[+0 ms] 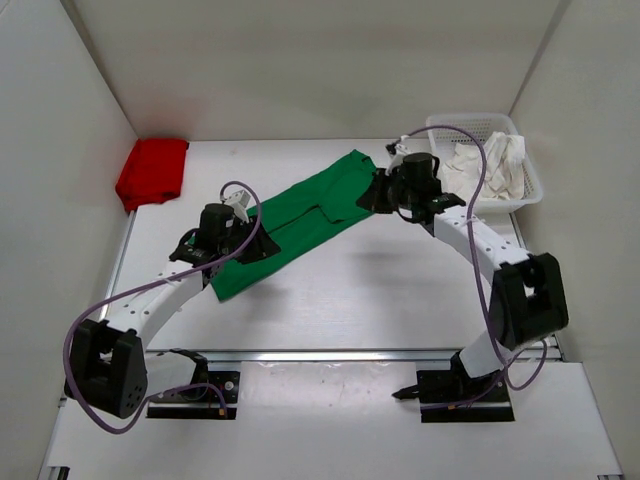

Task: Fold and stack the t-shirts
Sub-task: Rotate the tshirt 90 degrees

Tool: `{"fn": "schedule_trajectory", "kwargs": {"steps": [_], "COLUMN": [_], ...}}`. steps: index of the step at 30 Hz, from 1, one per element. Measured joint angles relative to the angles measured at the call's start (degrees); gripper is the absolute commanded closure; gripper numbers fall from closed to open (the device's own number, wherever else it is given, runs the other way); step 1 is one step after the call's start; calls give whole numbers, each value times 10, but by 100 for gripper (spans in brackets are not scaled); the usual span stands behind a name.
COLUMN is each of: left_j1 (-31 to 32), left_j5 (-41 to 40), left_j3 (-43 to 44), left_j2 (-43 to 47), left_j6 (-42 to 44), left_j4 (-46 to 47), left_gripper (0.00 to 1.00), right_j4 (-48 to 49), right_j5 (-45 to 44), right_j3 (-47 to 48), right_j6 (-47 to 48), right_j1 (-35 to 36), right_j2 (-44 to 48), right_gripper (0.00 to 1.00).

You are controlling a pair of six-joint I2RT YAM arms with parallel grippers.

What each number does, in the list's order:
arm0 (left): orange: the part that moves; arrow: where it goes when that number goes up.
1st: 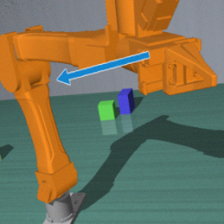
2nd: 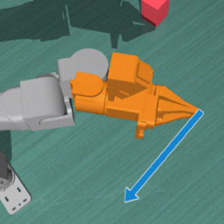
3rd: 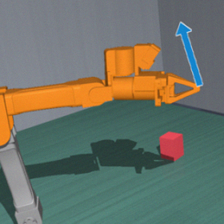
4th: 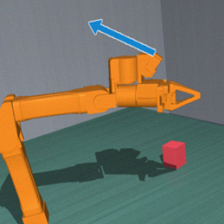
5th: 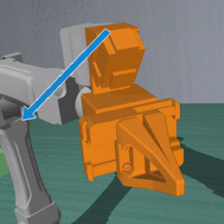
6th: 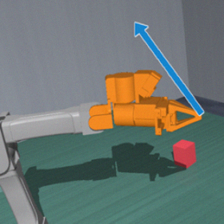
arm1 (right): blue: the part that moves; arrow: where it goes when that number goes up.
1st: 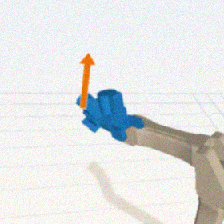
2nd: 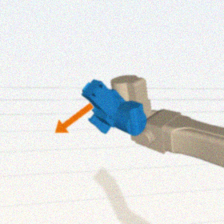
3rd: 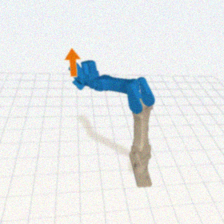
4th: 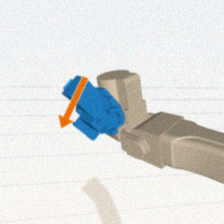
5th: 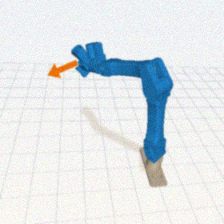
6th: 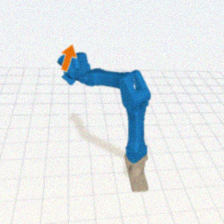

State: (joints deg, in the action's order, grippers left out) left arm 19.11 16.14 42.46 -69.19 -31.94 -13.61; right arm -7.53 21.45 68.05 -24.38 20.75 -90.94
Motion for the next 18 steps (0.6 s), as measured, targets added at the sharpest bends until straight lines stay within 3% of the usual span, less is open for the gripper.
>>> {"fn": "schedule_trajectory", "kwargs": {"steps": [6,11,15,18], "left_j1": [1,1,1,3], "left_j5": [4,9,11,13], "left_j3": [-10,-15,-15,-15], "left_j2": [0,0,-3,-12], "left_j6": [3,5,5,4], "left_j4": [1,2,6,13], "left_gripper": [53,53,53,53], "right_j4": [18,13,3,-23], "right_j5": [-4,-5,-6,1], "right_j3": [-46,-35,44,153], "right_j6": [-5,-7,-6,-2], "right_j1": [-94,-111,-110,-105], "right_j2": [-132,-185,-247,-319], "right_gripper": [100,100,100,100]}}
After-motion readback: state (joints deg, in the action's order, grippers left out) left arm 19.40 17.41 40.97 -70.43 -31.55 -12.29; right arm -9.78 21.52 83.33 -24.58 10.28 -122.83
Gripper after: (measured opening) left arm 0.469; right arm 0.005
